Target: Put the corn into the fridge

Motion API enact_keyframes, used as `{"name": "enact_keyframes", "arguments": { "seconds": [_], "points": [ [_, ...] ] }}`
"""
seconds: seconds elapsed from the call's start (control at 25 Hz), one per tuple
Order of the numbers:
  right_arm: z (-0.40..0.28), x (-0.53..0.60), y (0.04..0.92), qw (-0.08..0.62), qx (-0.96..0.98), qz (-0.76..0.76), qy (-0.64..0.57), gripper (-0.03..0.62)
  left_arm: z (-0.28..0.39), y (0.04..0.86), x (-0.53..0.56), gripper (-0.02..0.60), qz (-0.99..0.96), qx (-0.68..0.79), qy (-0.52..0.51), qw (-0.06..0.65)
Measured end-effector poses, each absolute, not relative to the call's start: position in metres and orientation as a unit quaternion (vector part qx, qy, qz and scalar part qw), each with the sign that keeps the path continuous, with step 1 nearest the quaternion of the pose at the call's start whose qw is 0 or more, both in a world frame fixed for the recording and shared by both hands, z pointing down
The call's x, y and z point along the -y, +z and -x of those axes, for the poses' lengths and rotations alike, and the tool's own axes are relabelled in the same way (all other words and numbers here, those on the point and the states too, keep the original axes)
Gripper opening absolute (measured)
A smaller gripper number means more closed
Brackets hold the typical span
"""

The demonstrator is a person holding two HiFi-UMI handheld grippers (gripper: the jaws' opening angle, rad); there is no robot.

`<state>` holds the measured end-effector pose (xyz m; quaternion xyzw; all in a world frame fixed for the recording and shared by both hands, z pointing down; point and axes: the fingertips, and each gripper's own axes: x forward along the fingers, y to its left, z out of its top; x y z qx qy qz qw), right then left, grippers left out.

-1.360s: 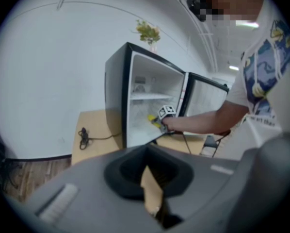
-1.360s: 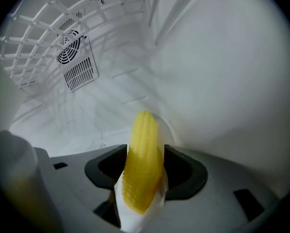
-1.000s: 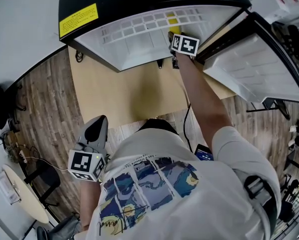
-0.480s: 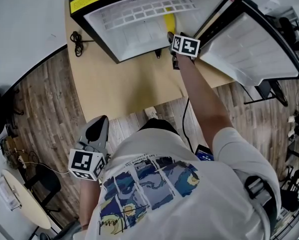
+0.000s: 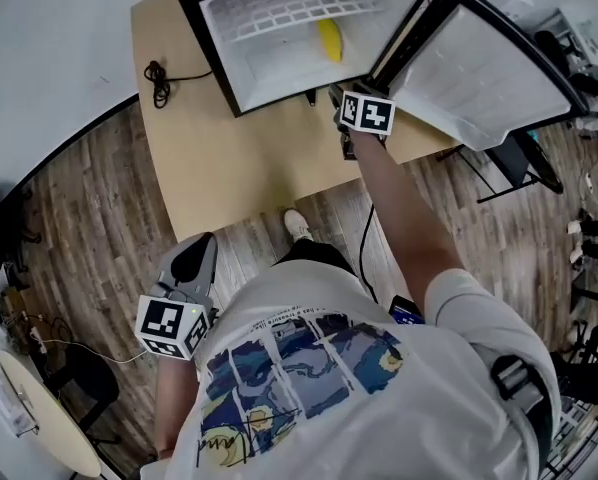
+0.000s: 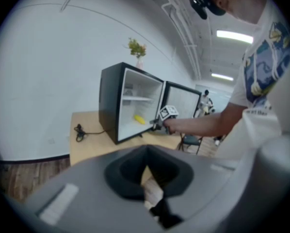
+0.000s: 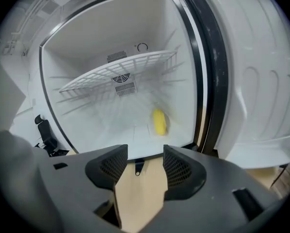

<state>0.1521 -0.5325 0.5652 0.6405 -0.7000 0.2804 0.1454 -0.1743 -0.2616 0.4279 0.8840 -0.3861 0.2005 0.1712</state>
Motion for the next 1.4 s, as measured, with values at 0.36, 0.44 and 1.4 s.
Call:
{"name": "enact_keyframes", "arguments": {
  "seconds": [0.36,0.44,1.4],
  "points": [
    [-0.123,0.444,0.533,0.142,0.714,-0.637,0.252,0.204,0.196,0.428,0.216,0.009,-0.899,0.363,0.181,0.168],
    [-0.116,0.423,0.527,0.141,0.718,-0.634,0.250,0.197,0.199,0.430,0.205,0.009,-0.902,0.357,0.178,0.168],
    [-0.020,0.201,0.474,0.177,0.788,-0.555,0.197,0.031,0.220,0.450,0.125,0.009,-0.913,0.341,0.150,0.167]
  ]
}}
